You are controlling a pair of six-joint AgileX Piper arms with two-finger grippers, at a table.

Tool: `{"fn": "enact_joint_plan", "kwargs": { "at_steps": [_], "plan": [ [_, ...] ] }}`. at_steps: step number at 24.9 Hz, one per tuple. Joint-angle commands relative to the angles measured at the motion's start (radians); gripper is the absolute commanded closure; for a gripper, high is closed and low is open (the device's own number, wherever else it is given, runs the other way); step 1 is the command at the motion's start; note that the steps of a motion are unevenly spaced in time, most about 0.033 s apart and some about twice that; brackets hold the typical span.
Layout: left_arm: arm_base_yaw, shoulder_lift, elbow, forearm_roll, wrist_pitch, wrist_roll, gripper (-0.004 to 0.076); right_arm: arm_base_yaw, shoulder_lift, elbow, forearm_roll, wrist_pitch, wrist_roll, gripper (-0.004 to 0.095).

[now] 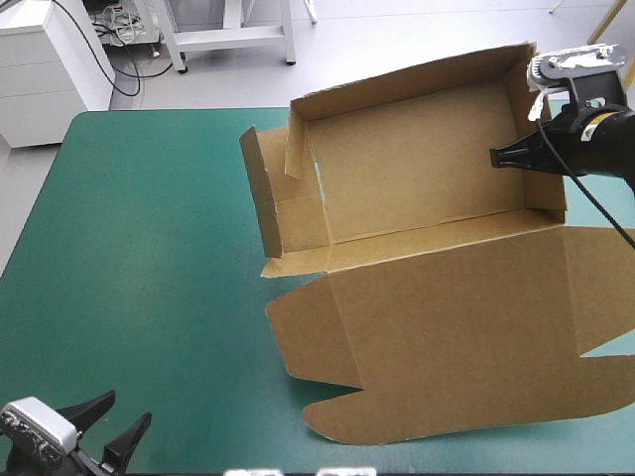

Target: Fold the box

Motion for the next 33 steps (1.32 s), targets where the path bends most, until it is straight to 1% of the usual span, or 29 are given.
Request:
{"fn": "enact_joint_plan", "kwargs": {
  "at_steps": [1,5,9,11,12,13,14,18,23,25,26,28,33],
  "plan": [
    [0.001,-0.006,-0.024,0.008,-0.102,-0.02,0.0307,-0.003,-0.031,-0.031,-0.003,-0.065,0.002,0.093],
    [0.001,0.044,-0.039,0.036,-0.158,-0.026,0.0307,-0.003,-0.031,-0.031,-0.003,-0.065,0.002,0.0929],
    [0.001,0.144,-0.066,0.045,-0.23,-0.049,0.0307,-0.003,-0.031,-0.031,-0.003,-0.065,0.002,0.0929],
    [0.001,0.212,-0.088,0.076,-0.259,-0.08,0.0307,-0.003,-0.031,-0.031,-0.003,-0.065,0.002,0.0929],
    [0.001,0.282,-0.117,0.094,-0.271,-0.102,0.0307,-0.003,-0.031,-0.031,-0.003,-0.065,0.002,0.0929],
    [0.001,0.322,-0.13,0.101,-0.272,-0.102,0.0307,-0.003,-0.031,-0.031,-0.003,-0.065,0.002,0.0929],
    [0.001,0.404,-0.17,0.119,-0.272,-0.102,0.0307,-0.003,-0.031,-0.031,-0.003,-0.065,-0.001,0.0929],
    [0.001,0.543,-0.264,0.133,-0.279,-0.102,0.0307,-0.003,-0.031,-0.031,-0.003,-0.065,-0.003,0.0929],
    [0.001,0.705,-0.398,0.172,-0.273,-0.102,0.0307,-0.003,-0.031,-0.029,-0.003,-0.065,-0.014,0.093],
    [0.001,0.785,-0.475,0.2,-0.24,-0.102,0.0307,-0.003,-0.031,-0.029,-0.003,-0.065,-0.014,0.0929],
    [0.001,0.841,-0.527,0.222,-0.201,-0.102,0.0307,-0.003,-0.031,-0.029,-0.003,-0.065,-0.014,0.0929],
    [0.001,0.903,-0.583,0.259,-0.164,-0.1,0.0307,-0.003,-0.031,-0.029,-0.003,-0.065,-0.021,0.0929],
    [0.022,1.038,-0.673,0.314,-0.131,-0.09,0.0307,-0.003,-0.031,-0.029,-0.003,-0.065,-0.026,0.093]
  ]
}}
